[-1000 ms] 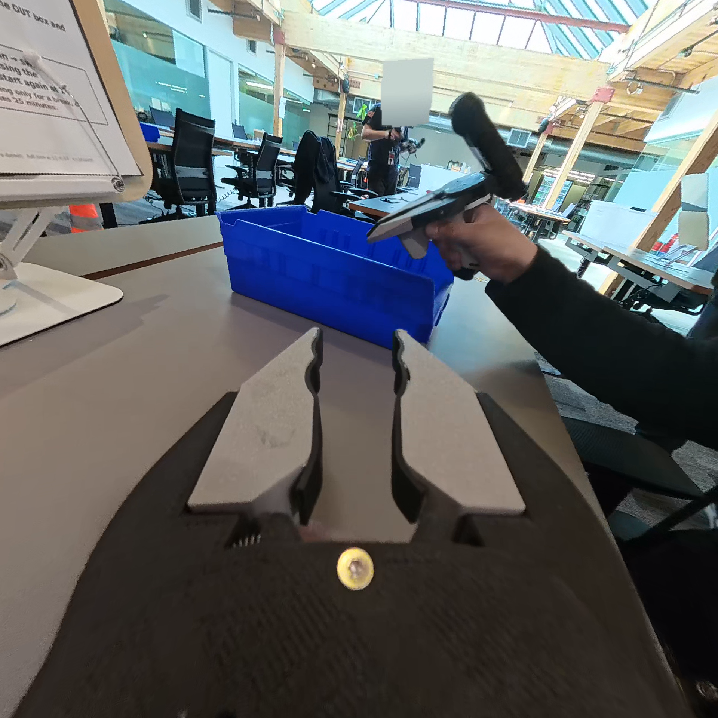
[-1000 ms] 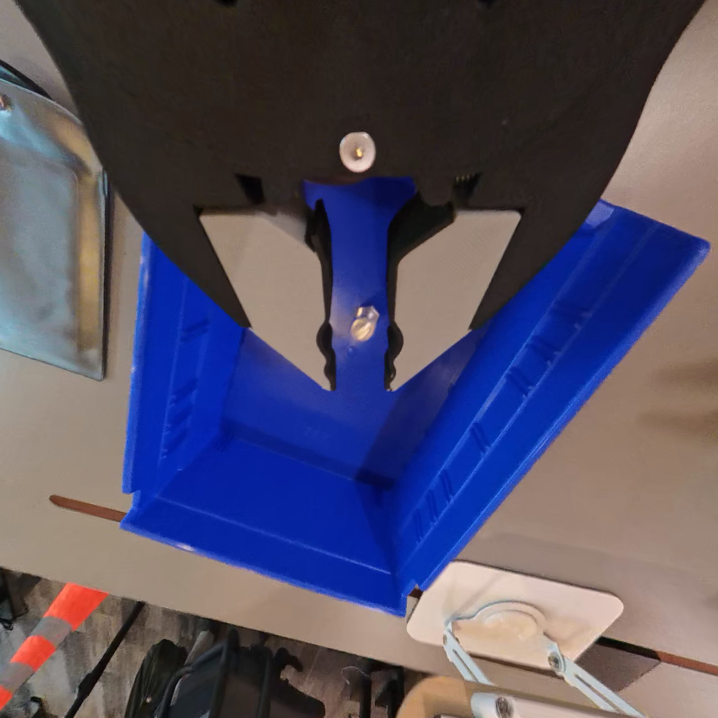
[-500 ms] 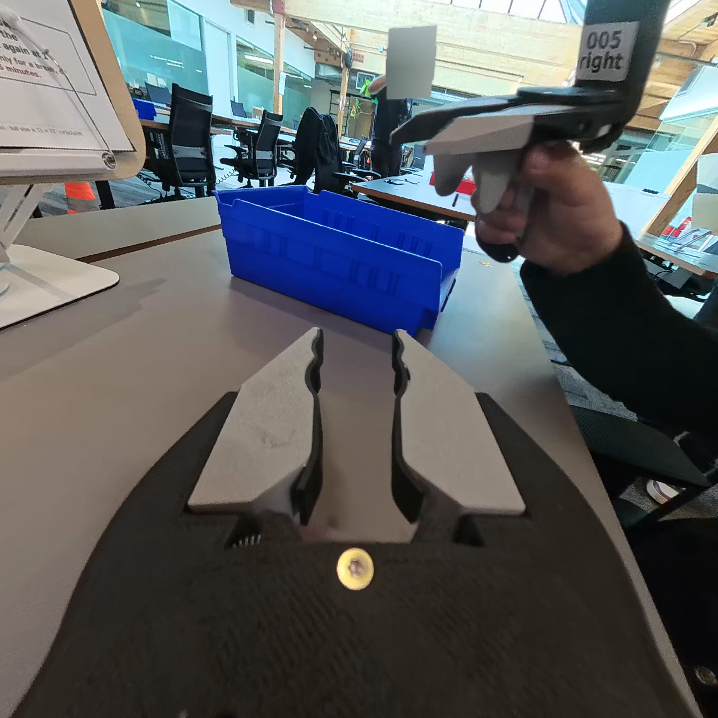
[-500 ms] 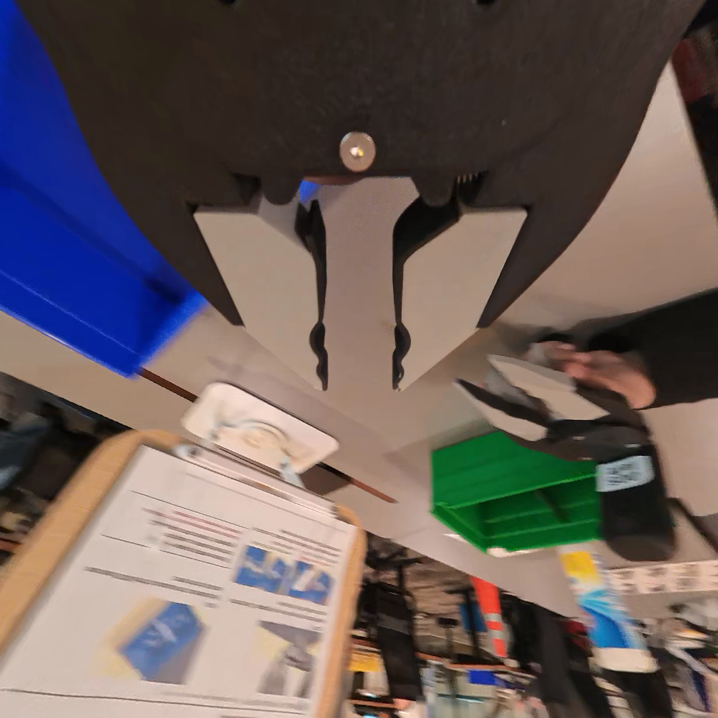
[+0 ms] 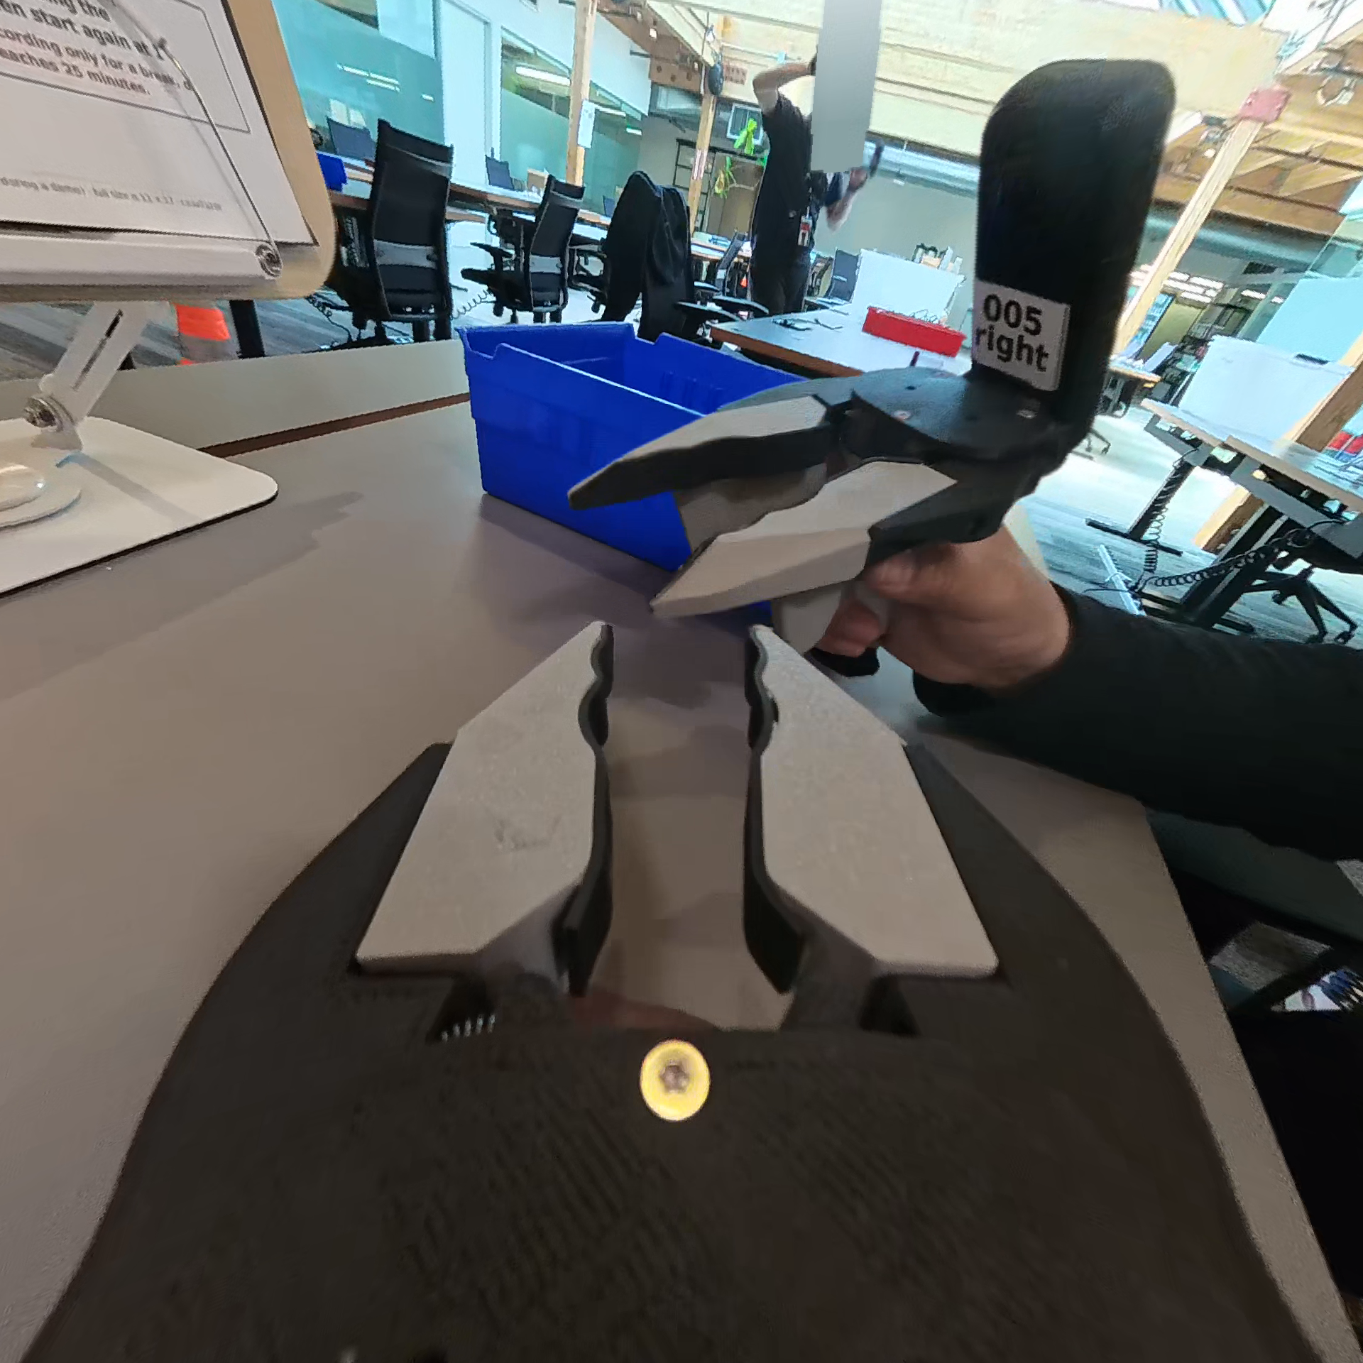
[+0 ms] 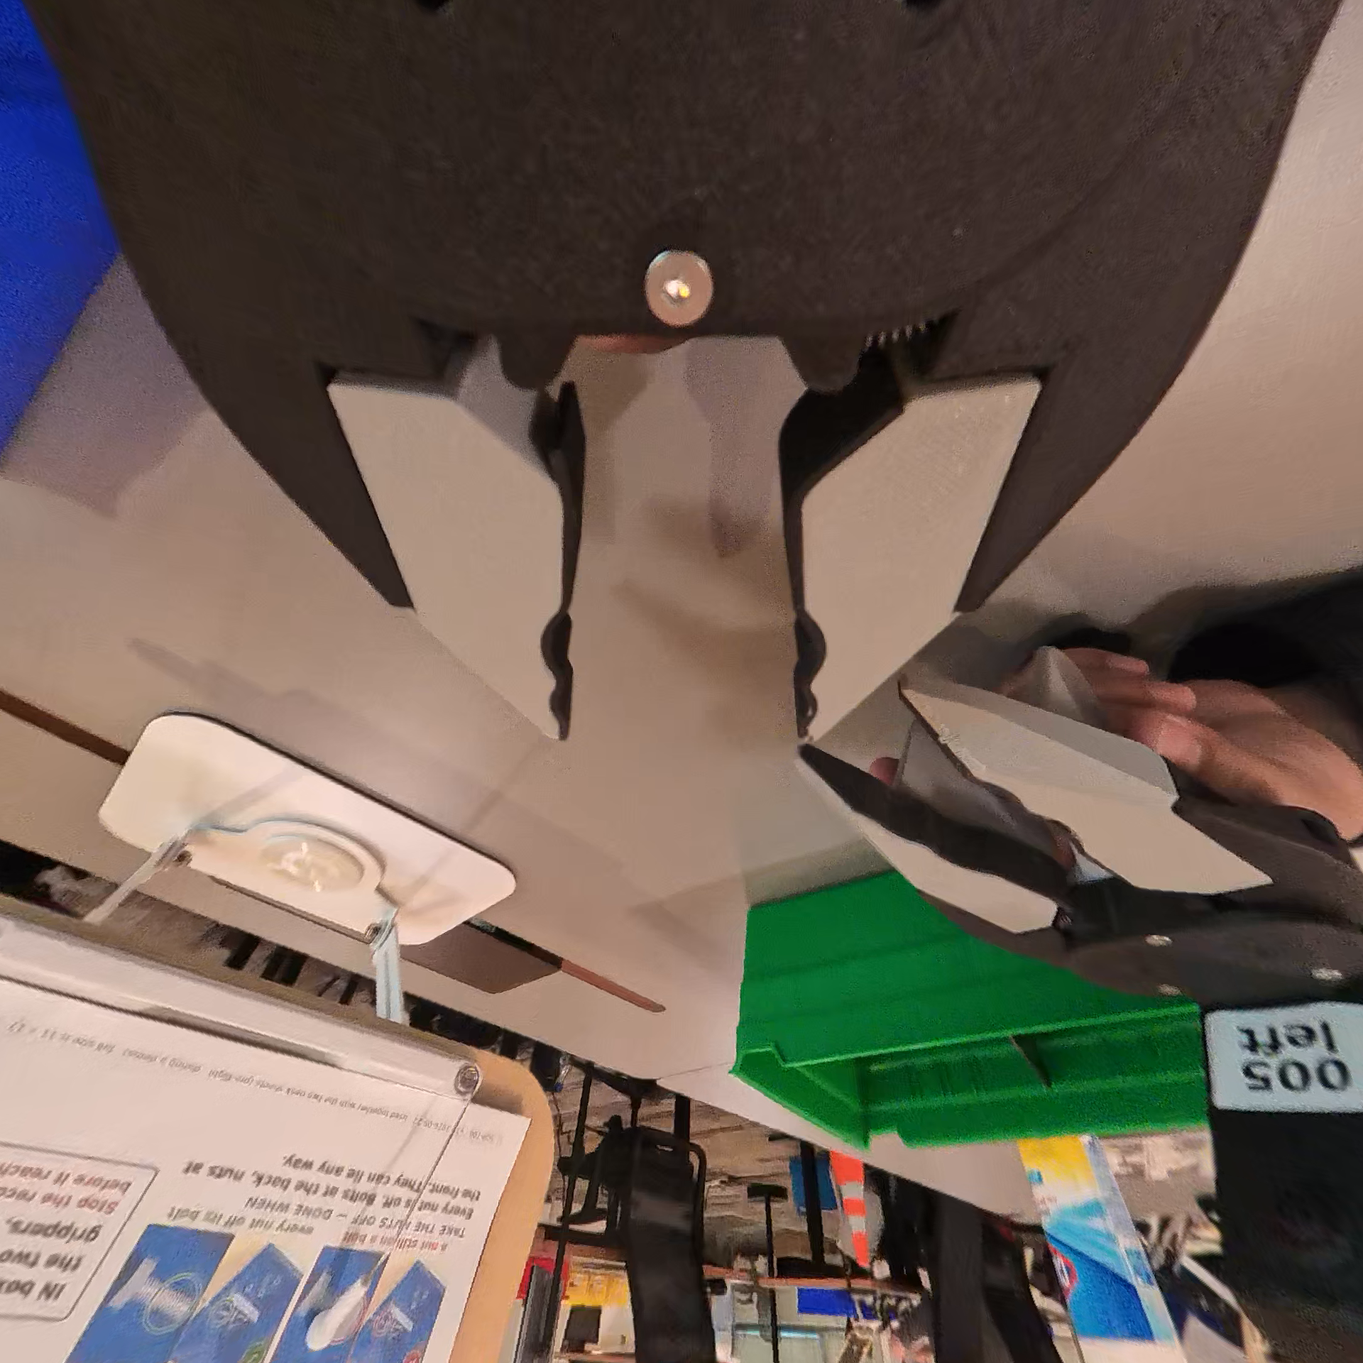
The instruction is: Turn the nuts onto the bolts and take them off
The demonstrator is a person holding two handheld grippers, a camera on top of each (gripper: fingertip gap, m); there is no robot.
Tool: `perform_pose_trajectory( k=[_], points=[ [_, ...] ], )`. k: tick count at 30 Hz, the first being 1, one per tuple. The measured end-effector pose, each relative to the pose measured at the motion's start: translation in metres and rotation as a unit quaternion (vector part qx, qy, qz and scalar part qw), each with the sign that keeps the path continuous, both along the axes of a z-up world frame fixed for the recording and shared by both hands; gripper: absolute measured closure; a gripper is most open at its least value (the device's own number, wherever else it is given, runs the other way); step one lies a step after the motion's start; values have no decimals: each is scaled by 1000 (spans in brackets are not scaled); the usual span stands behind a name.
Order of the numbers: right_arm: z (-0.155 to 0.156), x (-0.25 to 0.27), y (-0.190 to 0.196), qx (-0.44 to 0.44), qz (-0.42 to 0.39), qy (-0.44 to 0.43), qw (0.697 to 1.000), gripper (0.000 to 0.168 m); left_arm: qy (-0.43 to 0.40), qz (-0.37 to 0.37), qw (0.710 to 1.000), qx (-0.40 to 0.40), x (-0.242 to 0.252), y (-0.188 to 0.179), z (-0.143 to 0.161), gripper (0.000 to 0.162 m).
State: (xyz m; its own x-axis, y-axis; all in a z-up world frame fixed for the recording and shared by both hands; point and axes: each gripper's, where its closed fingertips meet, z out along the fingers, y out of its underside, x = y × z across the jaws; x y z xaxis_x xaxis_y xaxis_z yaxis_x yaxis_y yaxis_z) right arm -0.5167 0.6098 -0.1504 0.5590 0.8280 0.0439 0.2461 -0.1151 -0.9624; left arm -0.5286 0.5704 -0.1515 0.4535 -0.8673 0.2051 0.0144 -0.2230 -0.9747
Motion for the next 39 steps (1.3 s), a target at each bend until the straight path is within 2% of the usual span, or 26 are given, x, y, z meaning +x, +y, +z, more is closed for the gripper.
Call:
perform_pose_trajectory(
  k=[12,19,22,25,28,30,34,37,39],
  points=[
    [2,3,3,25,-14,-2,1000,110,5,24,1000,-12,-6,-2,-3,124],
    [-2,2,0,28,-12,-15,999,110,-9,46,998,-32,-28,-50,18,119],
    [0,2,-1,35,-12,-19,999,110,-7,66,998,-23,-58,-73,48,119],
    [0,2,-1,36,-12,-17,999,110,16,122,992,15,-107,-80,86,119],
    [-1,3,1,35,-16,-18,999,111,50,190,980,34,-165,-73,112,119],
    [-3,6,4,31,-21,-18,999,111,67,235,969,26,-207,-62,119,118],
    [-5,9,7,17,-25,-6,1000,111,134,315,939,-39,-286,-34,92,113],
    [-7,10,10,9,-28,-3,1000,111,178,349,914,-109,-329,-15,53,113],
    [-9,10,11,5,-29,-5,1000,111,218,343,900,-155,-343,-8,23,112]
  ],
)
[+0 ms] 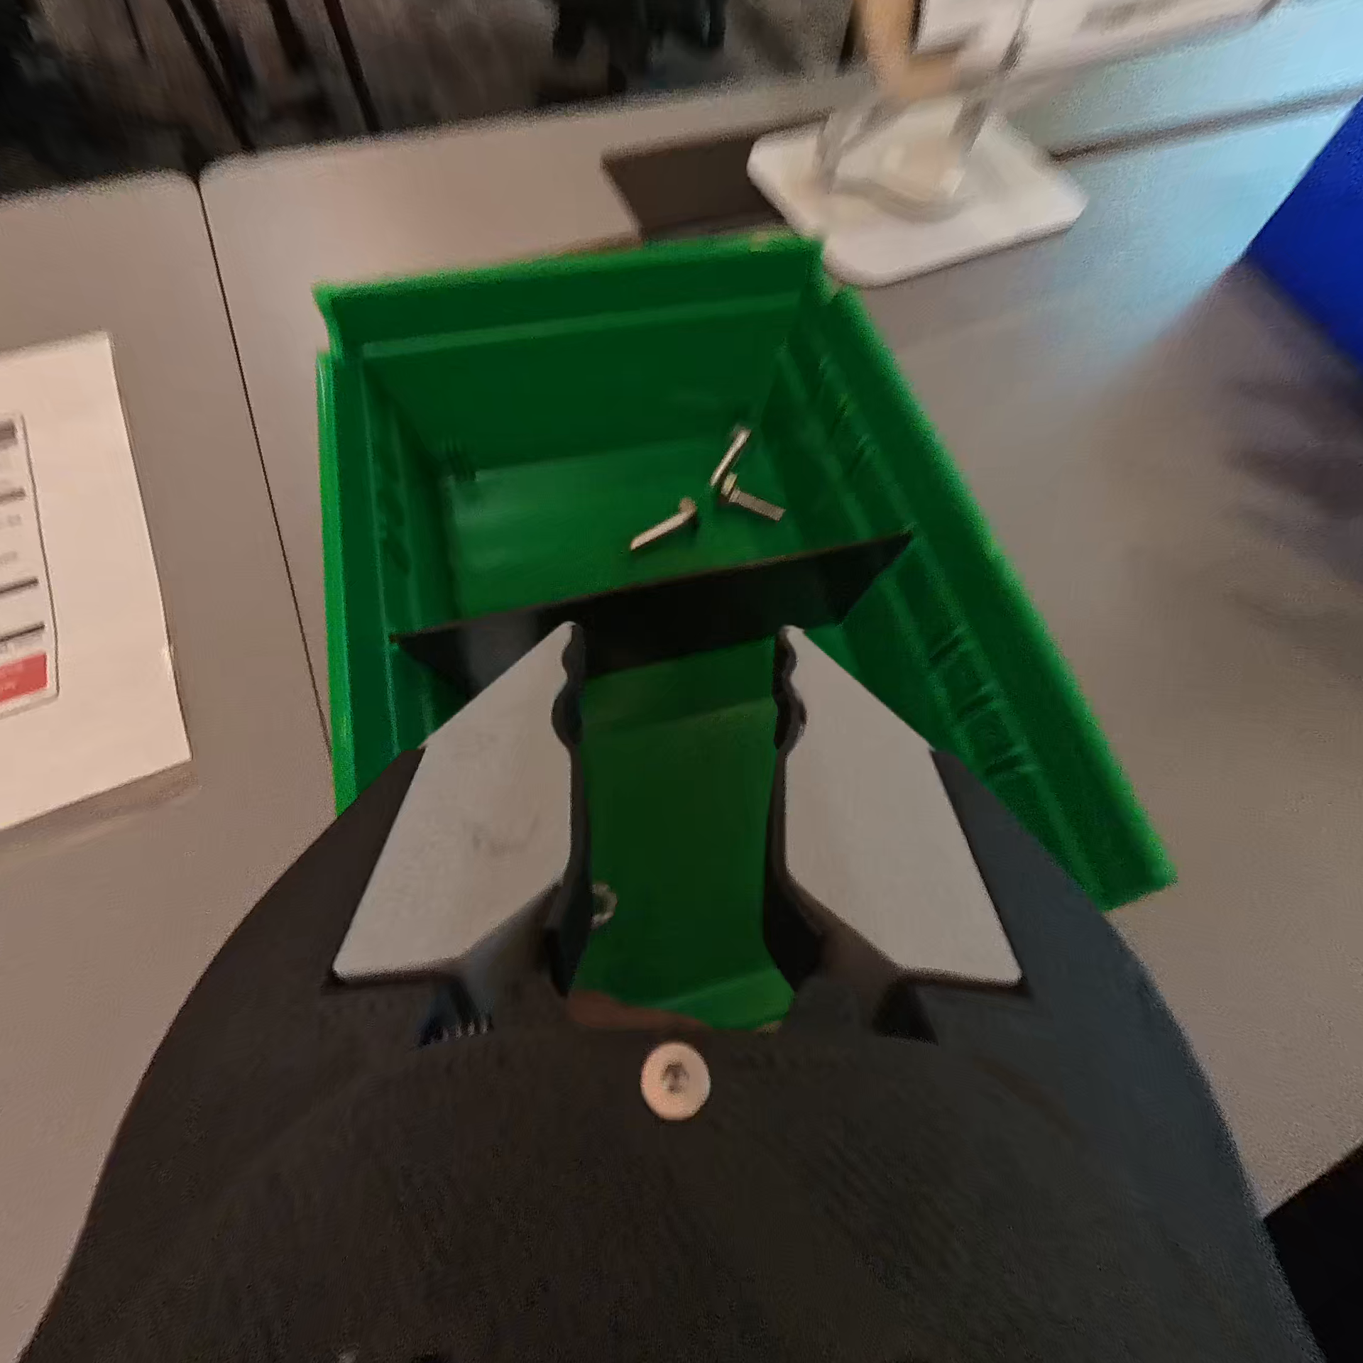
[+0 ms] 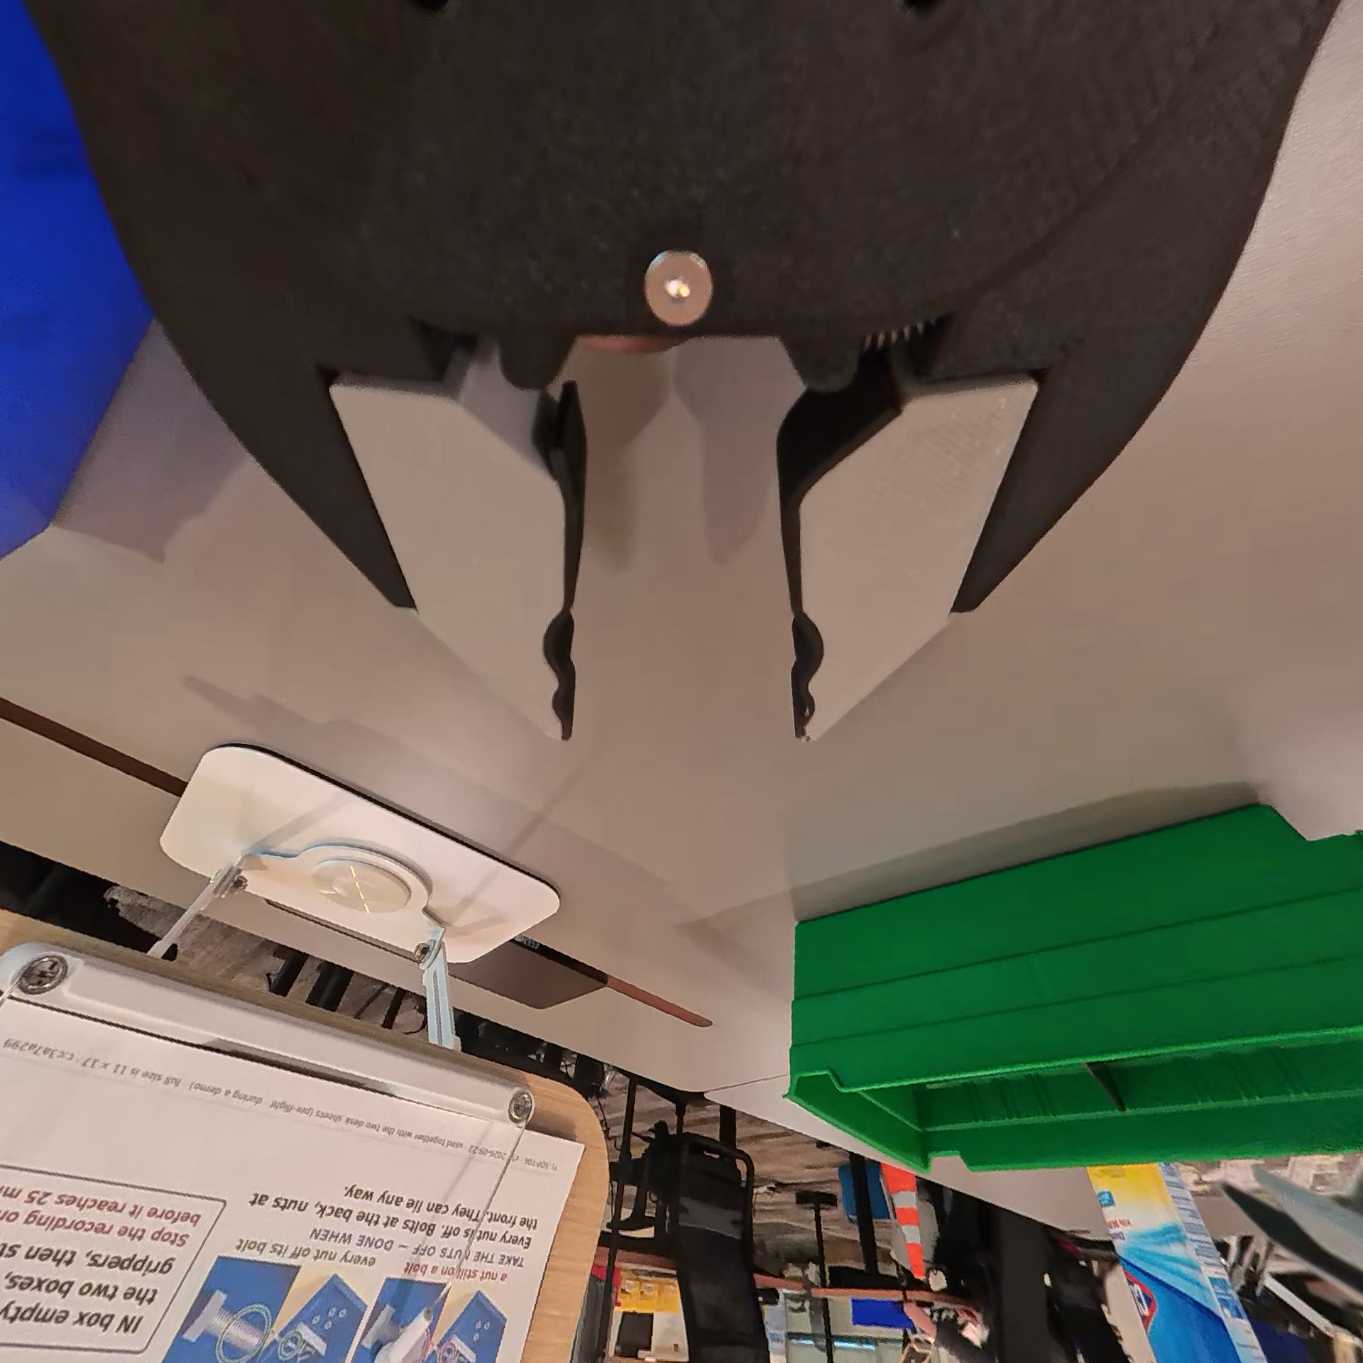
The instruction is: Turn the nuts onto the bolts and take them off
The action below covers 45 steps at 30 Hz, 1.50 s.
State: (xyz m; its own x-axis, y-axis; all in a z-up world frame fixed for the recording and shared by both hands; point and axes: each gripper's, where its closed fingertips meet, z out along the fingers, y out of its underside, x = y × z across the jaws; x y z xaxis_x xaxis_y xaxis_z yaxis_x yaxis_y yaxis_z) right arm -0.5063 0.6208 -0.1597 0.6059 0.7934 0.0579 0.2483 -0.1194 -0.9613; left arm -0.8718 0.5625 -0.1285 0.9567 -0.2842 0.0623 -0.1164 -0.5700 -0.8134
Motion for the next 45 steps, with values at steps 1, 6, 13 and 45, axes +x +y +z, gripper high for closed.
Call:
perform_pose_trajectory(
  k=[1,6,13,45],
  points=[
    [-1,0,0,-1,0,-2,1000,111,17,0,999,-29,-7,2,-15,112],
    [-3,-3,-3,-4,8,-5,1000,111,110,-46,980,-159,-18,-10,-64,112],
    [3,-15,-16,17,33,-19,999,111,209,-126,923,-299,-26,-46,-93,121],
    [10,-9,-16,11,35,3,999,113,247,-111,888,-371,-46,-64,-101,131]
  ],
)
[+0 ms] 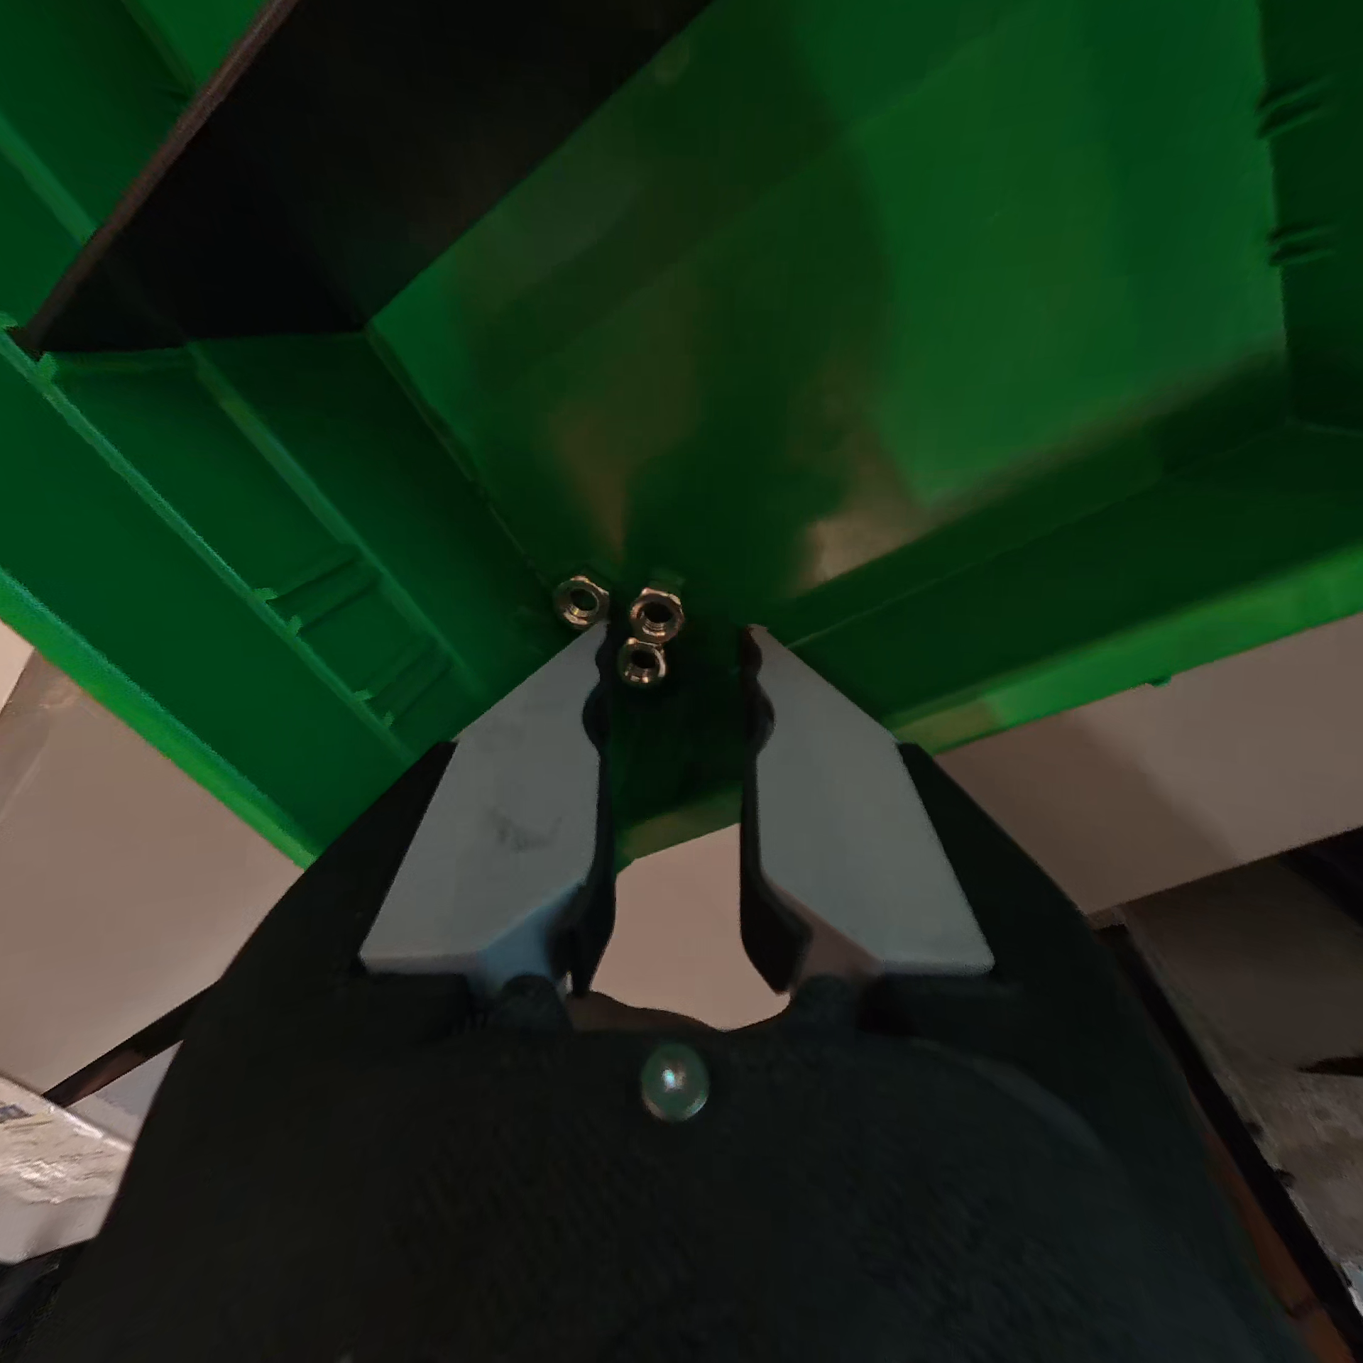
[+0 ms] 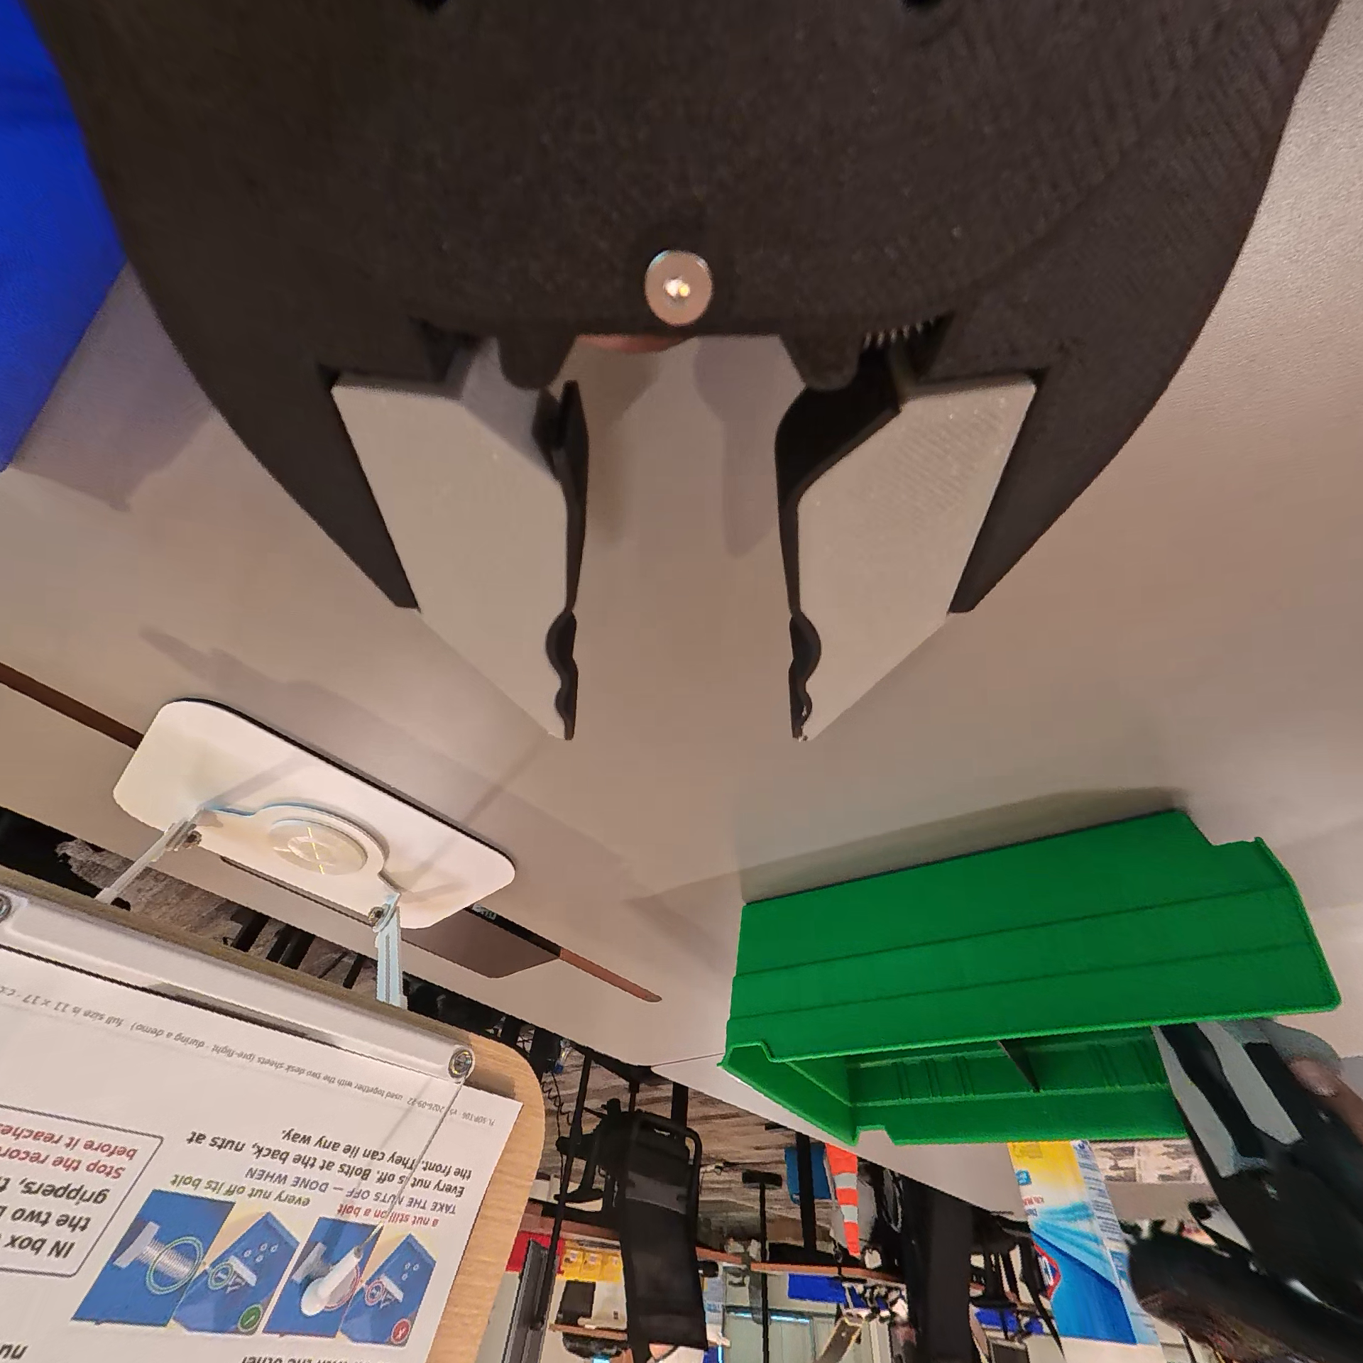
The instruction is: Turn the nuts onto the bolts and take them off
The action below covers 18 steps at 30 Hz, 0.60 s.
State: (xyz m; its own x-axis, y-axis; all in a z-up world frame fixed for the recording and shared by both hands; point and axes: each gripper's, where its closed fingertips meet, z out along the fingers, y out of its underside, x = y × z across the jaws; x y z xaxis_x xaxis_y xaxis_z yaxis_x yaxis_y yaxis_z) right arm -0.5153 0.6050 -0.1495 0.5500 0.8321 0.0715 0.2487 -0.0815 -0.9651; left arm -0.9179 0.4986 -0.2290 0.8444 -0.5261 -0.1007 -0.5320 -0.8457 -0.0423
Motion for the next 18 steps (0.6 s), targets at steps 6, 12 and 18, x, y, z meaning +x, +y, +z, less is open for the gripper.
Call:
perform_pose_trajectory(
  k=[6,12,18],
  points=[
    [0,-1,-1,1,2,-2,1000,113,-7,21,1000,0,-4,-4,-5,140],
    [2,0,-1,2,1,2,1000,114,-40,34,999,2,3,-1,-12,150],
    [3,1,-1,2,1,4,1000,114,-45,33,998,1,6,4,-14,162]
  ],
)
